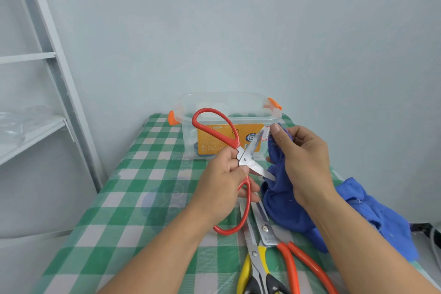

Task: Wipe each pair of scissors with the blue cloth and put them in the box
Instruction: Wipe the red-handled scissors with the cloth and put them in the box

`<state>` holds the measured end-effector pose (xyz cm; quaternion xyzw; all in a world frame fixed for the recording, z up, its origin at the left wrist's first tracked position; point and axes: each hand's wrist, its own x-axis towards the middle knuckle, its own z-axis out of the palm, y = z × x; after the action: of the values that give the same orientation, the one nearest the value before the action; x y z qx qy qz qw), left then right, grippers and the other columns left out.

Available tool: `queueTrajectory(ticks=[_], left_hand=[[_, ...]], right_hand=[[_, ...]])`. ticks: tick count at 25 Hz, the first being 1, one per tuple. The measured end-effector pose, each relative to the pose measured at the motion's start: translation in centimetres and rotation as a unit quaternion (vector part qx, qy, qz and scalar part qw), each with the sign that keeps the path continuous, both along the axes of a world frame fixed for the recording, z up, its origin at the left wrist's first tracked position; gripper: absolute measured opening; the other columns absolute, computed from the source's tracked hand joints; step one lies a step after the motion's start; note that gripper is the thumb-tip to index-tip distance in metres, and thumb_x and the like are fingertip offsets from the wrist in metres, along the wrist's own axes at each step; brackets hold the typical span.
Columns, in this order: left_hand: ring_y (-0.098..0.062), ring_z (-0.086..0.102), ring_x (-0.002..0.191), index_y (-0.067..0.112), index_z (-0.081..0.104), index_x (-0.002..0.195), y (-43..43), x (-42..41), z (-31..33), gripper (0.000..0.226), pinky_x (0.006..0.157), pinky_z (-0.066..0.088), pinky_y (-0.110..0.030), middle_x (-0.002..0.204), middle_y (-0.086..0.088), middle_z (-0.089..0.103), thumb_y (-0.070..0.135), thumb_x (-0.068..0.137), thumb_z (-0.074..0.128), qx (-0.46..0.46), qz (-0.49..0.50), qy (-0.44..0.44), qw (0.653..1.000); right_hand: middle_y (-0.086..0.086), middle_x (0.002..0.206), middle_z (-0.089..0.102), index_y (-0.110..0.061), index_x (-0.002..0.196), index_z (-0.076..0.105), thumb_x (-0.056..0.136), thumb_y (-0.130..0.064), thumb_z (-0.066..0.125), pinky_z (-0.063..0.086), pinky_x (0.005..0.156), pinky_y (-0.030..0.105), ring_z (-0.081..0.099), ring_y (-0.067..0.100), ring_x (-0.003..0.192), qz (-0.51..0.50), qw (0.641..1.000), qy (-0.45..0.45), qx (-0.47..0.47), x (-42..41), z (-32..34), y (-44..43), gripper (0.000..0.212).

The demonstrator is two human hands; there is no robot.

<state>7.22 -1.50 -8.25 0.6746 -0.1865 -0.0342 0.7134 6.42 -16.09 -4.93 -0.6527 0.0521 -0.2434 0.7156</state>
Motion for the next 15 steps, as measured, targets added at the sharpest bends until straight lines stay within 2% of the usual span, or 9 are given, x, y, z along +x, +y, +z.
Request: queueTrajectory(ticks=[2, 5, 9, 11, 15], left_hand=[[-0.023, 0.065, 0.066, -0.002, 0.05, 0.111, 0.3, 0.0, 0.0, 0.012, 0.059, 0.059, -0.04, 0.089, -0.02, 0.059, -0.005, 0.102, 0.043, -0.004, -0.001, -0.001, 1.0], [-0.024, 0.065, 0.066, -0.004, 0.051, 0.112, 0.6, 0.2, 0.2, 0.013, 0.058, 0.06, -0.04, 0.088, -0.021, 0.06, -0.006, 0.102, 0.043, -0.014, -0.007, -0.003, 1.0], [-0.024, 0.065, 0.066, -0.006, 0.052, 0.116, 0.9, -0.1, 0.7, 0.017, 0.059, 0.06, -0.04, 0.088, -0.024, 0.06, -0.005, 0.102, 0.043, -0.017, -0.002, -0.004, 1.0], [-0.026, 0.065, 0.067, -0.006, 0.052, 0.117, 1.0, -0.1, 0.8, 0.017, 0.059, 0.06, -0.041, 0.091, -0.024, 0.06, -0.005, 0.102, 0.043, -0.016, -0.003, 0.0, 1.0], [-0.025, 0.065, 0.066, -0.004, 0.053, 0.116, 0.8, -0.1, 1.0, 0.017, 0.059, 0.061, -0.041, 0.089, -0.018, 0.062, -0.005, 0.102, 0.043, -0.015, -0.007, 0.005, 1.0]], right_hand=[[-0.001, 0.056, 0.061, -0.003, 0.078, 0.061, 0.087, -0.025, 0.077, 0.056, 0.057, 0.042, 0.058, 0.015, 0.051, 0.009, 1.0, -0.014, -0.009, -0.3, 0.2, -0.3, 0.028], [0.003, 0.065, 0.069, -0.007, 0.079, 0.065, 0.077, -0.019, 0.085, 0.056, 0.052, 0.031, 0.064, 0.015, 0.057, 0.017, 0.997, -0.02, -0.068, -0.3, 0.0, -0.7, 0.023], [0.003, 0.068, 0.073, -0.012, 0.073, 0.071, 0.08, -0.009, 0.082, 0.054, 0.06, 0.026, 0.066, 0.013, 0.062, 0.077, 0.993, -0.013, -0.083, -0.4, -0.1, -0.9, 0.013], [0.006, 0.072, 0.075, -0.011, 0.075, 0.073, 0.08, -0.006, 0.08, 0.055, 0.062, 0.023, 0.069, 0.013, 0.064, 0.113, 0.99, -0.014, -0.085, -0.6, -0.1, -0.7, 0.01], [0.008, 0.076, 0.076, -0.01, 0.081, 0.071, 0.077, -0.007, 0.084, 0.061, 0.068, 0.03, 0.072, 0.019, 0.07, 0.096, 0.99, -0.021, -0.105, -0.3, 0.0, -0.4, 0.014]])
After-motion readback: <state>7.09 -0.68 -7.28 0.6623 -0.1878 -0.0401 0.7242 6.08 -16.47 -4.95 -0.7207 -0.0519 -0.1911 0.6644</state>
